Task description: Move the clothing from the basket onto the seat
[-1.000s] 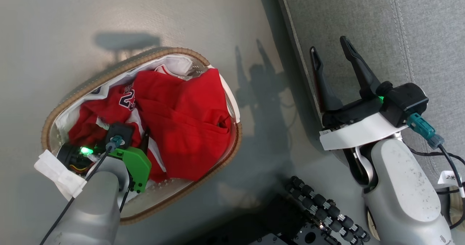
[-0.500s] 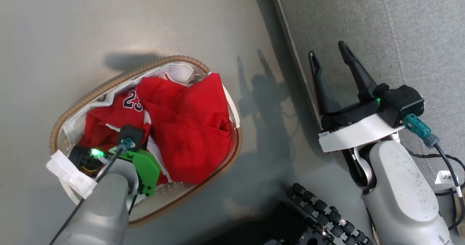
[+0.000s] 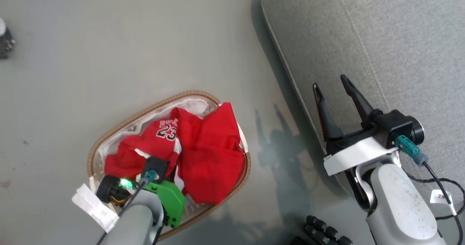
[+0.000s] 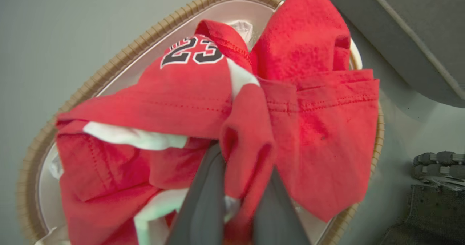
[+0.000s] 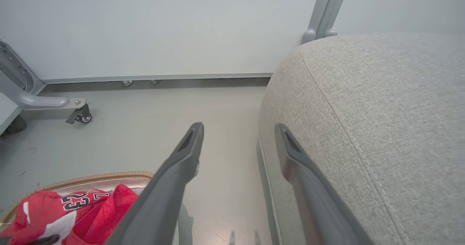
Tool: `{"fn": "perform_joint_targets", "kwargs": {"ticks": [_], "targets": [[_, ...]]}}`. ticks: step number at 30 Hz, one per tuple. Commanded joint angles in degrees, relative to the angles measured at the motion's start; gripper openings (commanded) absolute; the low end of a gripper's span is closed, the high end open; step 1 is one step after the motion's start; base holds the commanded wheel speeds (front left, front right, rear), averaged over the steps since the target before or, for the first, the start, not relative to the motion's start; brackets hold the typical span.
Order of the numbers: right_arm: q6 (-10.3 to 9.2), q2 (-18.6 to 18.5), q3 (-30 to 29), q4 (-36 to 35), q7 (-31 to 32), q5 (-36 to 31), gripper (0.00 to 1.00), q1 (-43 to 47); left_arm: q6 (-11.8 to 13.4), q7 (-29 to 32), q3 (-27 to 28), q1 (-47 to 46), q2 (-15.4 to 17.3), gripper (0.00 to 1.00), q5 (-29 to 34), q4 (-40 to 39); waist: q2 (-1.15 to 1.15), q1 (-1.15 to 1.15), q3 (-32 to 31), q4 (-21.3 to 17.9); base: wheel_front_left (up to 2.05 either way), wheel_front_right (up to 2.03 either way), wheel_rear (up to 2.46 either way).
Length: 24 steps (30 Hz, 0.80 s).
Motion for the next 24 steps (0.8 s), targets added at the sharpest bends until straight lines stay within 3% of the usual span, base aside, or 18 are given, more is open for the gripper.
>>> {"fn": "perform_joint_targets", "kwargs": {"ticks": [1, 14, 24], "targets": [[-0.04, -0.25, -0.43, 0.42, -0.29, -0.35, 1.00, 1.31, -0.25, 0.01, -0.17, 1.77, -0.48, 0.00, -0.37, -0.96, 0.00, 0.00, -7.65, 3.20, 0.00, 0.00, 0.00], [-0.04, -0.24, -3.06, 2.44, -0.28, -3.05, 1.00, 8.26, -0.23, -0.02, -1.60, 11.59, -1.24, 0.00, -3.37, -13.85, 0.00, 0.00, -21.02, 8.72, 0.00, 0.00, 0.00], [-0.04, -0.25, -2.83, 3.87, -0.28, -3.62, 1.00, 13.60, 0.22, -0.02, -1.47, 16.12, -1.23, 0.00, -6.79, -26.59, 0.00, 0.00, -29.26, 10.80, 0.00, 0.00, 0.00]]}}
